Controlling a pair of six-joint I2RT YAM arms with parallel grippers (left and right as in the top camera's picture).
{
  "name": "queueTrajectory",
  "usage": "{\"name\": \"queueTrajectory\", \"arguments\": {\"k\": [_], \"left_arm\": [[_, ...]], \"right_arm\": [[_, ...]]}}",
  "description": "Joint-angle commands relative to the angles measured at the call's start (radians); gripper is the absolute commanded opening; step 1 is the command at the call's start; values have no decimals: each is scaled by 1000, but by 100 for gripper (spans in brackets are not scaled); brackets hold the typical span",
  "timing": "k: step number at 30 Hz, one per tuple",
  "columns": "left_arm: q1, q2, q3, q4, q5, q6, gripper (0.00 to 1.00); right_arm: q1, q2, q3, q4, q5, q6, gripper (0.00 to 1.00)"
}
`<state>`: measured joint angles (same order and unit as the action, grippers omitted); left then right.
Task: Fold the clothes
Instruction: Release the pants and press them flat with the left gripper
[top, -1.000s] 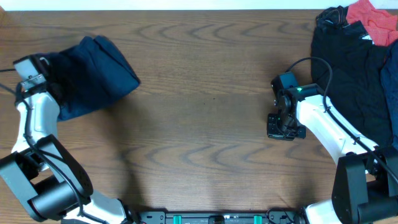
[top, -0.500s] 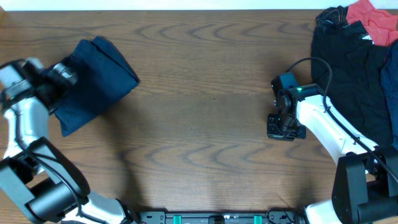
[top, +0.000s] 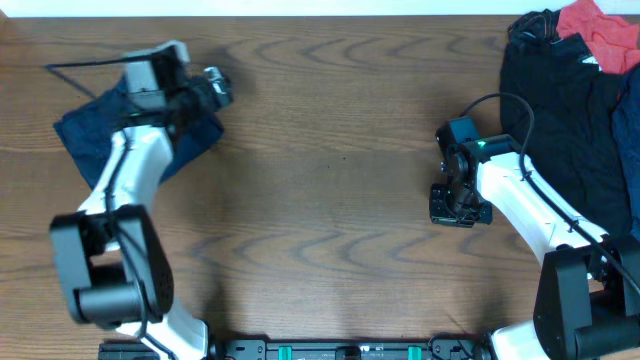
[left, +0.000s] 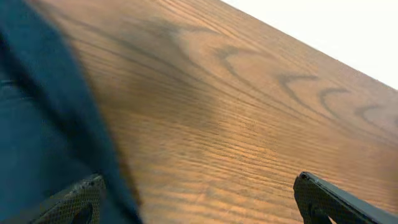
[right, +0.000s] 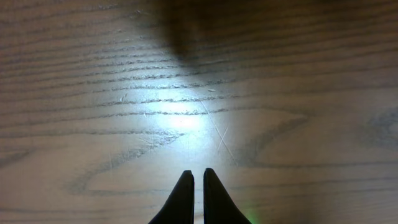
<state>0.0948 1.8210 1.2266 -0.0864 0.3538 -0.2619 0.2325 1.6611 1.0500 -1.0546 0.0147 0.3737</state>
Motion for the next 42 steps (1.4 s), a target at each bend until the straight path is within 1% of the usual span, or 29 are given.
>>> {"name": "queueTrajectory", "arguments": {"k": [1,3,7,10,13,16,24,29,37,38,41,42], "left_arm": [[-24,79,20,12,-60,2,98],[-29,116,20,8,-60,2,98],[-10,160,20,-53,-71,2,98],[30,151,20,-141,-133,2,98],[75,137,20,-211,-146,2,98],[116,129,20,-249,-146,3,98],[178,106,20,-360,-152,93,99],[183,95,20,-431,-255,93,99],[183,62,20,-508,-329,82,98],[183,57,20,-515,-323,71,98],[176,24,20,-532,-186,71,98],[169,7,20,-535,-136,74,98]], "right_arm": [[-5,-16,6,-1,-4,-12,6],[-5,-16,6,-1,-4,-12,6],[-5,-16,6,-5,-4,-12,6],[-5,-16,6,-2,-3,-13,7],[-5,-16,6,4,-1,-13,7],[-5,-16,6,10,4,-13,7],[-5,-16,6,8,4,-13,7],[-5,-16,6,17,3,-12,7],[-5,-16,6,19,3,-12,8],[-5,-16,6,21,3,-12,8],[-5,-16,6,37,3,-12,11],[-5,-16,6,49,-1,-12,14]]}}
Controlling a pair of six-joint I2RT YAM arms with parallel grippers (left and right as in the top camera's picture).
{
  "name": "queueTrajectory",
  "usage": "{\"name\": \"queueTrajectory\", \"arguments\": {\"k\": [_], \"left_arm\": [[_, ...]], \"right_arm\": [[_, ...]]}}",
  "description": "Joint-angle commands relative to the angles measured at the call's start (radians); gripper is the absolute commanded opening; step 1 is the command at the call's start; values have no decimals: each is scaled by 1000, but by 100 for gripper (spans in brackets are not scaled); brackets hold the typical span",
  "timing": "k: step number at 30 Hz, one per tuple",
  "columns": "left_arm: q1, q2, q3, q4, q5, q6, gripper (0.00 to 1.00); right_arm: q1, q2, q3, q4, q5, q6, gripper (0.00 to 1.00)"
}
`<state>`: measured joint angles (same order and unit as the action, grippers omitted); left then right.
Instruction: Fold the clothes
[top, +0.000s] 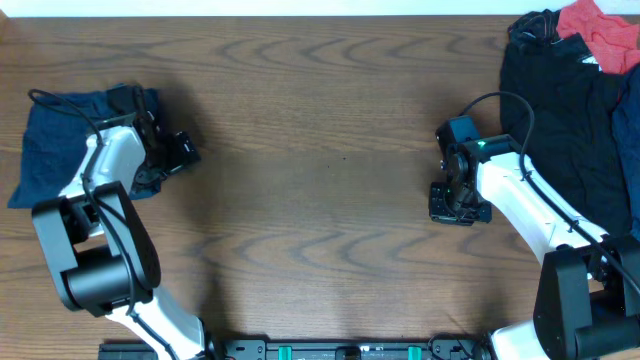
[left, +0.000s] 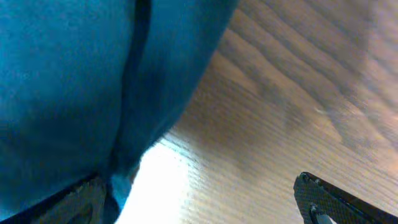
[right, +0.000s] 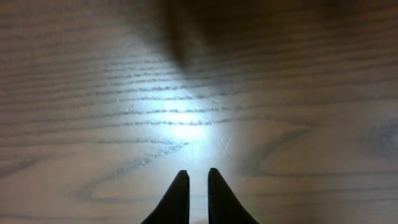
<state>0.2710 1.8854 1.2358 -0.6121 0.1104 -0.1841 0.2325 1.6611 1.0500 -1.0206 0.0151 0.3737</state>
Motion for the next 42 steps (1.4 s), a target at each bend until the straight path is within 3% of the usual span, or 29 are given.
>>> {"name": "queueTrajectory", "arguments": {"k": [1,7,9,13,16,20,25,31,38,42], "left_arm": [[-16,-76,11,-11,145,1,98],[-154,-238,11,-13,166,66,98],[-214,-286,11,-27,165,103,98],[-309,-338,11,-127,116,105,98],[-341,-352,12,-272,103,105,98],[-343,-376,13,-496,103,101,98],[-343,-439,12,-655,94,102,98],[-343,-678,-8,-608,-3,101,98],[-343,-1108,-113,-483,-48,101,98],[-343,-1269,-174,-409,-51,101,98]], "right_arm": [[-5,-16,6,29,-11,-12,20],[-5,-16,6,212,-95,-13,47],[-5,-16,9,304,-97,-31,66],[-8,-16,48,452,-109,-130,74],[-24,-16,135,439,-109,-182,80],[-53,-29,298,273,-109,-195,93],[-79,-127,360,163,-108,-188,95],[-78,-354,274,168,-26,-161,99],[-77,-754,-39,321,68,-162,99],[-77,-958,-198,398,137,-162,99]]}}
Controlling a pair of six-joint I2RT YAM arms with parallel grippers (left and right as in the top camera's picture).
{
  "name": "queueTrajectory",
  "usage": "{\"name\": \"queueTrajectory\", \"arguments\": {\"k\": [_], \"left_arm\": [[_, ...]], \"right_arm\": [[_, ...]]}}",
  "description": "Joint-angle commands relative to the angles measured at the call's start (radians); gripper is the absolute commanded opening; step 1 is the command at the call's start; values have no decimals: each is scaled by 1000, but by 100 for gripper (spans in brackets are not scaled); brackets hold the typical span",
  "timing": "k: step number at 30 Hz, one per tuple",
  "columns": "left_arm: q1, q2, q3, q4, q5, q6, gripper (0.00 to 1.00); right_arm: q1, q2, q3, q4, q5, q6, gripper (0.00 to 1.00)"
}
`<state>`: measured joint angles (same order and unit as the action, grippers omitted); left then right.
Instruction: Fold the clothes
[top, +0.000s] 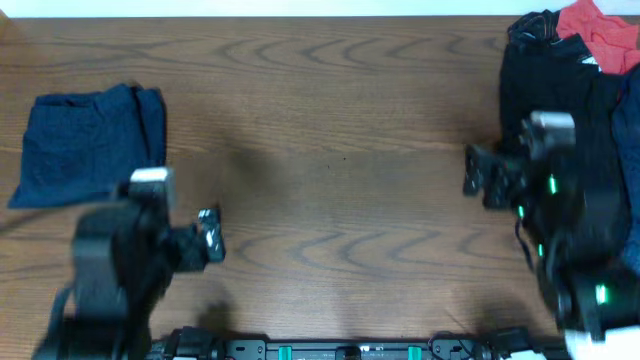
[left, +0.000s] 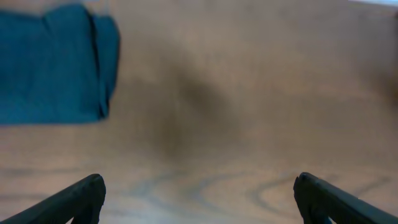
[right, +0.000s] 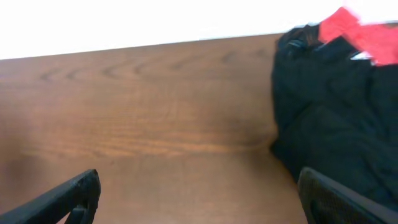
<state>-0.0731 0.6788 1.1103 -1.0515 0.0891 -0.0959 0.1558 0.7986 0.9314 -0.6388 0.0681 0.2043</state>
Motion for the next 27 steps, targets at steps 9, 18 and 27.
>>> {"name": "queueTrajectory", "arguments": {"k": [9,18,27], "left_arm": [[2,-173,-55,36,-30,13,98],[2,-172,-55,36,-30,13,98],[2,-172,-55,36,-30,13,98]], "right_arm": [[0,-257,-161,-205,100,8,99],[0,-256,-161,-492,100,7,99],[-1,-260,-161,-521,100,8,99]]}}
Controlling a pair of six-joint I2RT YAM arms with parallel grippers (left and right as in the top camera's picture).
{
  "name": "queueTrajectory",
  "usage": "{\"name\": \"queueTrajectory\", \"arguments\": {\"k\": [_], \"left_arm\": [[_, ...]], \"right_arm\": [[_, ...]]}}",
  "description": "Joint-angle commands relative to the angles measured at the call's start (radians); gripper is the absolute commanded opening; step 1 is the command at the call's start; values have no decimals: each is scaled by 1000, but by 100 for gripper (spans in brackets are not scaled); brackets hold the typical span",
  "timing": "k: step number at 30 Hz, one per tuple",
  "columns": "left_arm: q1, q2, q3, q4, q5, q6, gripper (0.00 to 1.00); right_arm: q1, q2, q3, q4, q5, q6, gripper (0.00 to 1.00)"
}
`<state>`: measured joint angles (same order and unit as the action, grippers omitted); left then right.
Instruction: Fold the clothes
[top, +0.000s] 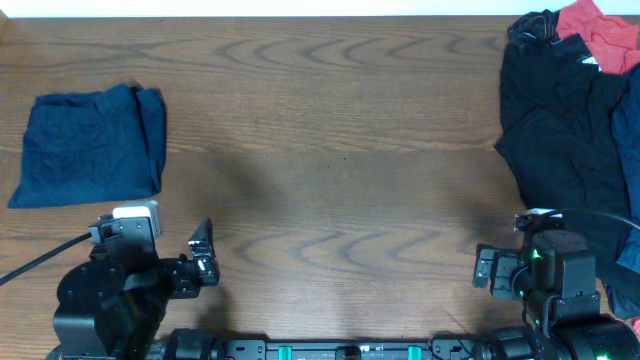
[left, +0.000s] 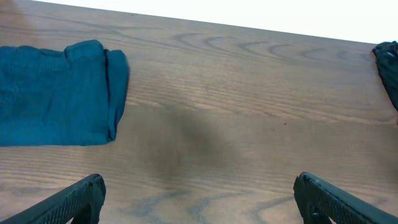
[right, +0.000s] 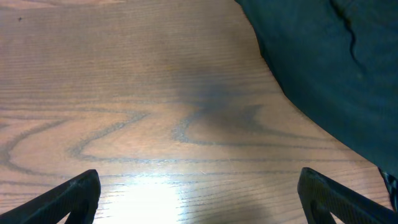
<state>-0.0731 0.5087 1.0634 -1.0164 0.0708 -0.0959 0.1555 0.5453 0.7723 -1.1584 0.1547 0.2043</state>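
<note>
A blue garment (top: 85, 145) lies folded in a flat rectangle at the far left of the table, and in the left wrist view the garment (left: 56, 93) fills the upper left. My left gripper (top: 200, 252) is near the table's front edge, well short of it, open and empty (left: 199, 199). A heap of black clothes (top: 560, 110) with a red garment (top: 600, 35) on top fills the far right. My right gripper (top: 488, 272) stands open by the front edge, left of the heap's near part (right: 323, 68), nothing between its fingers (right: 199, 193).
Brown wooden table (top: 340, 150) with a white strip beyond its far edge. A black cable (top: 40, 255) runs from the left arm off the left side. The black heap's edge (left: 388, 68) shows at the right of the left wrist view.
My right gripper has moved from beside the black heap's left edge to the front edge of the table. The left gripper has shifted slightly nearer. The blue garment has not moved.
My left gripper stood open over the blue garment, which lay askew at the far left, while the right was shut against the table. Then the garment lay further left and squarer, and the right jaws had parted. Then both arms were drawn back and open, now at the front edge.
</note>
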Motion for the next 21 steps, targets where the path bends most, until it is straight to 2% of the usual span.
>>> {"name": "queueTrajectory", "arguments": {"k": [1,12,17,21], "left_arm": [[2,-2,-8,1,-12,13,98],[2,-2,-8,1,-12,13,98],[2,-2,-8,1,-12,13,98],[2,-2,-8,1,-12,13,98]], "right_arm": [[-2,-14,-3,-1,13,8,99],[-127,-84,-6,16,2,7,99],[-133,-192,-82,182,-2,-30,99],[-130,-319,-236,380,-18,-43,99]]}}
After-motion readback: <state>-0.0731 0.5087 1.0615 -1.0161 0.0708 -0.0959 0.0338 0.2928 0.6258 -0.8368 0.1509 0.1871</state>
